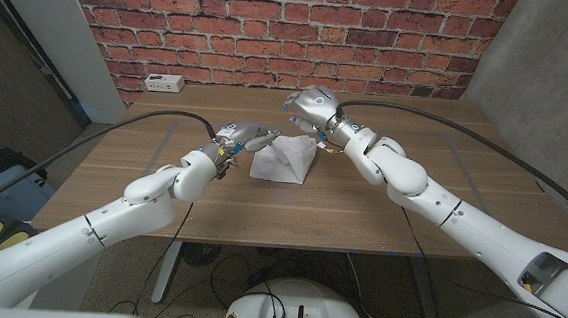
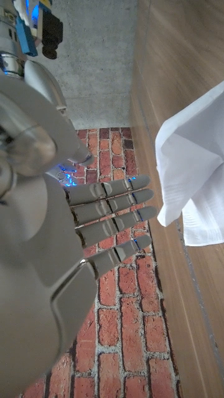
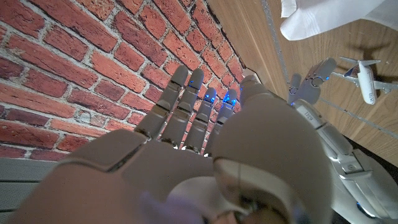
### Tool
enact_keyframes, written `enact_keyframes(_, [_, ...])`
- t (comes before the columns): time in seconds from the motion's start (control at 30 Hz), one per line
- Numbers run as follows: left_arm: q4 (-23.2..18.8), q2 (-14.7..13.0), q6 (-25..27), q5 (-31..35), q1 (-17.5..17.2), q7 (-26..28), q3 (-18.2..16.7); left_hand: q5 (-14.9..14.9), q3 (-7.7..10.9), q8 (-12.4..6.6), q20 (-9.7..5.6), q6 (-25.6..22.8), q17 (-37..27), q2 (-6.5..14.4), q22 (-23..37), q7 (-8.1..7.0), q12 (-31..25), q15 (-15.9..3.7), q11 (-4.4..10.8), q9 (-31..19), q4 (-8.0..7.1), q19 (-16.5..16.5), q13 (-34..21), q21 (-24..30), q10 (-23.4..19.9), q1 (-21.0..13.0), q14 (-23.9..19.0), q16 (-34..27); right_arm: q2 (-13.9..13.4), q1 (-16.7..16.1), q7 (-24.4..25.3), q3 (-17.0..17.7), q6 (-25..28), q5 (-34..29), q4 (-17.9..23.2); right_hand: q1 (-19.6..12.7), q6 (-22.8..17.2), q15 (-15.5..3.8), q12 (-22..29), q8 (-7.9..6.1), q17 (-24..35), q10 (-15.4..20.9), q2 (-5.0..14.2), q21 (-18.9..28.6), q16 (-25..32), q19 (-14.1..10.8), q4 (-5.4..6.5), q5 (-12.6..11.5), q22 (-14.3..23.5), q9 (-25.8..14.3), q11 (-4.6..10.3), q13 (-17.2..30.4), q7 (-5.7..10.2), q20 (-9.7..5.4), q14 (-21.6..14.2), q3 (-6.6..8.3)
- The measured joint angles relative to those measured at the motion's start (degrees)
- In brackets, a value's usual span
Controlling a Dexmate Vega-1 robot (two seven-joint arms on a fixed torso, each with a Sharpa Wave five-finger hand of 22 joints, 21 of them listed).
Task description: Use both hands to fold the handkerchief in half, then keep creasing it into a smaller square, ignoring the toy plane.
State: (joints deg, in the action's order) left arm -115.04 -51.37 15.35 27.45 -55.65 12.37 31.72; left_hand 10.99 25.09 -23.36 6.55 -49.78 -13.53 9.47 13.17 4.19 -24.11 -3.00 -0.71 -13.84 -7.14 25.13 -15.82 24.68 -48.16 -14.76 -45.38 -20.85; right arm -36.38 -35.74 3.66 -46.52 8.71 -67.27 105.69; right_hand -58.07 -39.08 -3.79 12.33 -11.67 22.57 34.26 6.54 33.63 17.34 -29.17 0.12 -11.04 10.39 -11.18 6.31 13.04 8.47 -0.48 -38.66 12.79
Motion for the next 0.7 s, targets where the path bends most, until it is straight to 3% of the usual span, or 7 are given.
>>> enact_keyframes(0.17, [1.2, 1.1, -3.7, 0.0, -2.2, 7.5, -1.6, -0.4, 3.47, -3.07, -0.42, -3.3, -3.6, 0.5, 1.5, 0.73, -2.8, -0.80, 0.57, -1.6, 0.96, 2.6, -2.6, 2.8, -5.4, -1.7, -5.9, -4.5, 1.7, -1.1, -0.7, 0.4, 2.0, 2.2, 0.5, 1.6, 0.6, 0.30, -0.4, 0.17, 0.2, -0.4, 0.17, -0.4, -0.6, 0.7, 0.68, -0.2, 0.0, 0.0, -0.39, 0.0, -0.61, 0.68, 1.4, -0.20])
enact_keyframes(0.33, [2.9, 2.6, -7.6, -0.3, -4.3, 13.9, -3.3, -0.4, 6.70, -5.00, -0.62, -3.9, -7.7, 1.1, 3.1, 0.33, -4.3, -1.53, 0.69, -3.4, 1.89, 3.6, -5.4, 5.2, -7.1, -3.9, -7.8, -8.4, 3.2, -1.9, -1.8, 0.5, 4.6, 4.9, 0.8, 2.6, 1.4, 0.29, -0.7, 0.46, 0.2, -0.8, -0.03, -0.8, -0.9, 1.2, 1.10, -0.2, 0.0, 0.0, -0.80, -0.1, -0.68, 1.23, 2.4, -0.26])
enact_keyframes(0.5, [5.3, 4.0, -12.6, -2.0, -5.6, 18.3, -4.8, 0.5, 10.35, -5.26, -0.33, -0.9, -9.7, 1.4, 4.3, -0.52, -4.0, -2.00, 1.42, -4.8, 2.96, 1.9, -7.8, 5.9, -3.9, -5.5, -5.1, -8.6, 4.4, -2.5, -2.9, 0.5, 6.6, 7.5, 1.3, 4.2, 2.3, 0.40, -0.9, 0.68, 0.2, -1.4, 0.11, -0.8, -1.3, 1.6, 1.63, -0.2, 0.0, 0.0, -1.42, -0.3, -1.07, 1.63, 3.1, -0.68])
enact_keyframes(0.7, [9.0, 5.8, -21.5, -6.8, -6.4, 20.9, -6.3, 1.0, 11.83, -4.12, -0.01, 2.7, -9.4, 0.1, 4.5, -0.96, -2.6, -2.53, 1.78, -4.6, 4.02, -0.1, -8.9, 6.2, 0.2, -5.8, -1.8, -6.3, 5.6, -3.0, -3.6, 0.5, 8.5, 11.3, 1.5, 4.8, 3.1, 0.62, -1.0, 0.68, 0.4, -2.1, 0.19, -1.2, -1.7, 1.9, 1.89, -0.2, 0.0, 0.0, -2.13, -0.3, -1.40, 1.94, 3.9, -0.53])
